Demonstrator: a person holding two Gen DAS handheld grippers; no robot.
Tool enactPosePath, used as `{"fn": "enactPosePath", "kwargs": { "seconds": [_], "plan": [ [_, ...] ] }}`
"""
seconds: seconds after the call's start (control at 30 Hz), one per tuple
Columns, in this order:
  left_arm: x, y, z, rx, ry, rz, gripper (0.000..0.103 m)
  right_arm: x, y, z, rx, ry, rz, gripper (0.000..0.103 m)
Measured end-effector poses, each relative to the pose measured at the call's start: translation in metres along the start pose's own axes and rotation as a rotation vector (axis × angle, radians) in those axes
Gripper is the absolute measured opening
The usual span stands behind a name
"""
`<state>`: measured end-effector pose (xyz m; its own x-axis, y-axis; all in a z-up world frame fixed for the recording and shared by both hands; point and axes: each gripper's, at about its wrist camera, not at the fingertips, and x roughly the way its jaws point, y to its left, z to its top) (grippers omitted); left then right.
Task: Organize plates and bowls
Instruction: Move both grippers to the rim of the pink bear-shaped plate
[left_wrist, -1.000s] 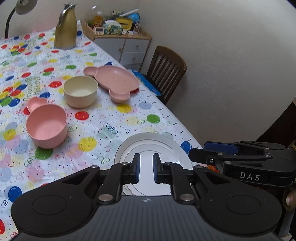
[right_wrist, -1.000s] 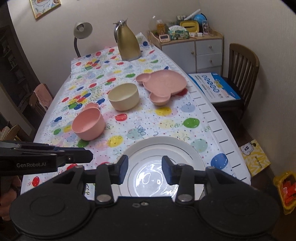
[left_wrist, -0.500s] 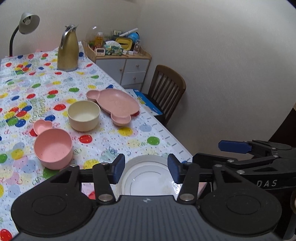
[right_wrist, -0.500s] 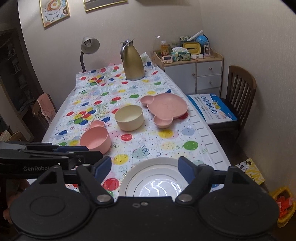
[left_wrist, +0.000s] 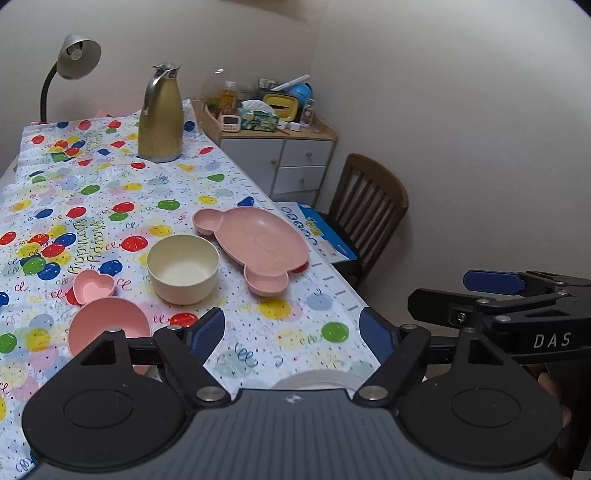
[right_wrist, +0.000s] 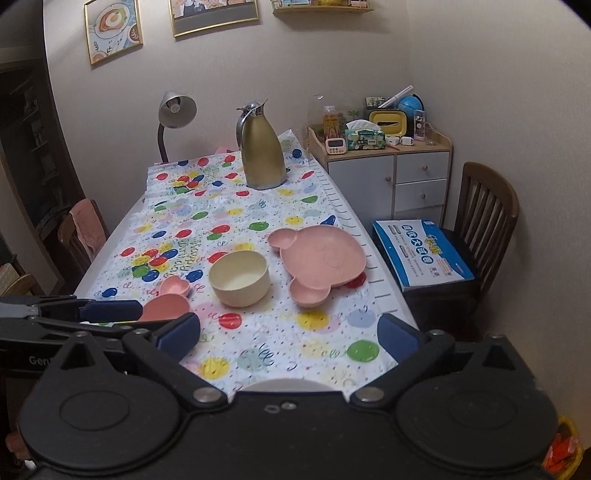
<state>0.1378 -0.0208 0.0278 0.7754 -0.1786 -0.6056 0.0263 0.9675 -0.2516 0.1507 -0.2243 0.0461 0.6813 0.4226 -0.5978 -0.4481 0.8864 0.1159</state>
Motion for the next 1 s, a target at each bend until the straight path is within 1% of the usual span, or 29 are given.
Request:
{"fn": "enactPosePath", "kwargs": {
  "seconds": [0.33, 0.5, 0.63, 0.73, 0.87, 1.0],
  "plan": [
    [0.084, 0.003, 0.042, -0.085, 0.043, 0.109, 0.08, 0.066, -0.057, 0.044, -0.036, 0.029, 0.036, 0.102],
    [0.126, 0.002, 0.066, -0.113, 0.064, 0.14, 0.08, 0.106, -0.083, 0.07, -0.051, 0.061, 0.05, 0.102],
    [0.158, 0.008, 0.082, -0.146, 0.093, 0.158, 0.08, 0.137, -0.101, 0.084, -0.066, 0.078, 0.07, 0.102],
    [0.179, 0.023, 0.093, -0.214, 0.122, 0.168, 0.08, 0.161, -0.111, 0.092, -0.071, 0.112, 0.085, 0.101],
    [0.206, 0.04, 0.109, -0.273, 0.147, 0.182, 0.08, 0.195, -0.123, 0.101, -0.072, 0.16, 0.105, 0.099],
    [0.232, 0.054, 0.119, -0.357, 0.175, 0.182, 0.08, 0.226, -0.133, 0.108, -0.068, 0.193, 0.113, 0.095]
  ]
}}
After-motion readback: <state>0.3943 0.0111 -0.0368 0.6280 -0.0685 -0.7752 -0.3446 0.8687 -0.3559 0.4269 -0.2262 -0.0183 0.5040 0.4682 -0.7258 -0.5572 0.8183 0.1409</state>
